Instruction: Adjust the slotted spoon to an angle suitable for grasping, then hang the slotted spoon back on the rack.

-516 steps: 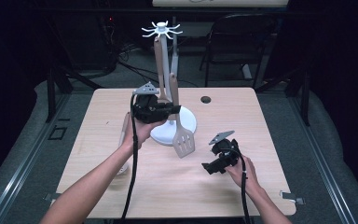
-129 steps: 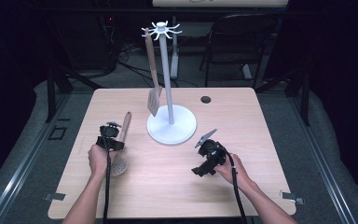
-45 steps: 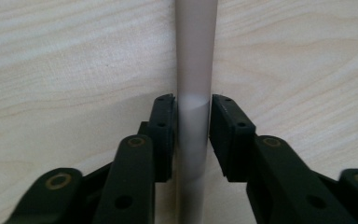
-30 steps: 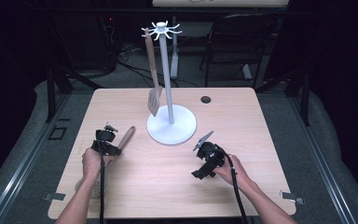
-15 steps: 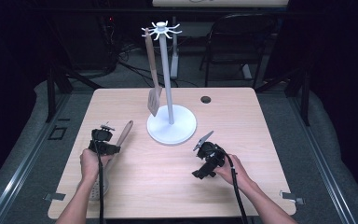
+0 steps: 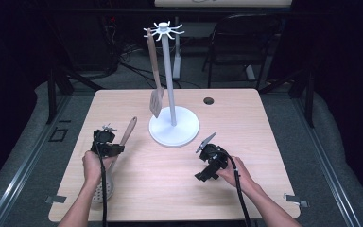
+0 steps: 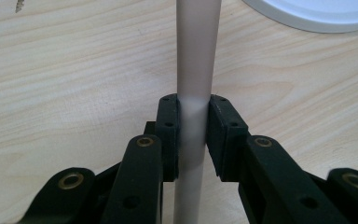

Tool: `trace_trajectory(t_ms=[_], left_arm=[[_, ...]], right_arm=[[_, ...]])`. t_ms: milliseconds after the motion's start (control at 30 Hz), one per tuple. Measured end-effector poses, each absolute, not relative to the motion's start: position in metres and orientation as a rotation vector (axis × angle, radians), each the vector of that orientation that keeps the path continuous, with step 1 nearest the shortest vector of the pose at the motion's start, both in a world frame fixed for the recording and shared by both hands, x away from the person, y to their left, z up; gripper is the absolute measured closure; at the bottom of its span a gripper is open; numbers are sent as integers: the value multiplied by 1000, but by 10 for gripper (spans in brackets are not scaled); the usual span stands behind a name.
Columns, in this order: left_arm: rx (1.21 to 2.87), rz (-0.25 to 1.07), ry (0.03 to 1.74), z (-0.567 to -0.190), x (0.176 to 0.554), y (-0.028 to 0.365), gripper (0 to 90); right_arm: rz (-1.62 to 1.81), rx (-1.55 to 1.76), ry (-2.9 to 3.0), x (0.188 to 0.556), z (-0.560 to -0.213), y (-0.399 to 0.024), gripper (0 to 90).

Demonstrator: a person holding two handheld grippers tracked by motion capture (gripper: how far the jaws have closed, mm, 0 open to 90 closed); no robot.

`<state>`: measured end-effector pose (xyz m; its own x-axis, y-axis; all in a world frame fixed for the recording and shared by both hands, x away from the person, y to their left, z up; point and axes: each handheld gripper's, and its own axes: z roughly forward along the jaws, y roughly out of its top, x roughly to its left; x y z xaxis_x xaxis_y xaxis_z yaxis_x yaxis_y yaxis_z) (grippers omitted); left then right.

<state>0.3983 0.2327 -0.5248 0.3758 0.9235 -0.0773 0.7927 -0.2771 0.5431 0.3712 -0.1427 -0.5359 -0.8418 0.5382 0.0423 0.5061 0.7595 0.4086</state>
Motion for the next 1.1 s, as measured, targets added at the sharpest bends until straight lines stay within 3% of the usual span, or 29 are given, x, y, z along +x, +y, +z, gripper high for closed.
trace_trajectory(t_ms=[1100], left_arm=[[2032, 501, 1341, -484, 375, 231, 756]], right_arm=[[628, 855, 2877, 370, -537, -142, 91]])
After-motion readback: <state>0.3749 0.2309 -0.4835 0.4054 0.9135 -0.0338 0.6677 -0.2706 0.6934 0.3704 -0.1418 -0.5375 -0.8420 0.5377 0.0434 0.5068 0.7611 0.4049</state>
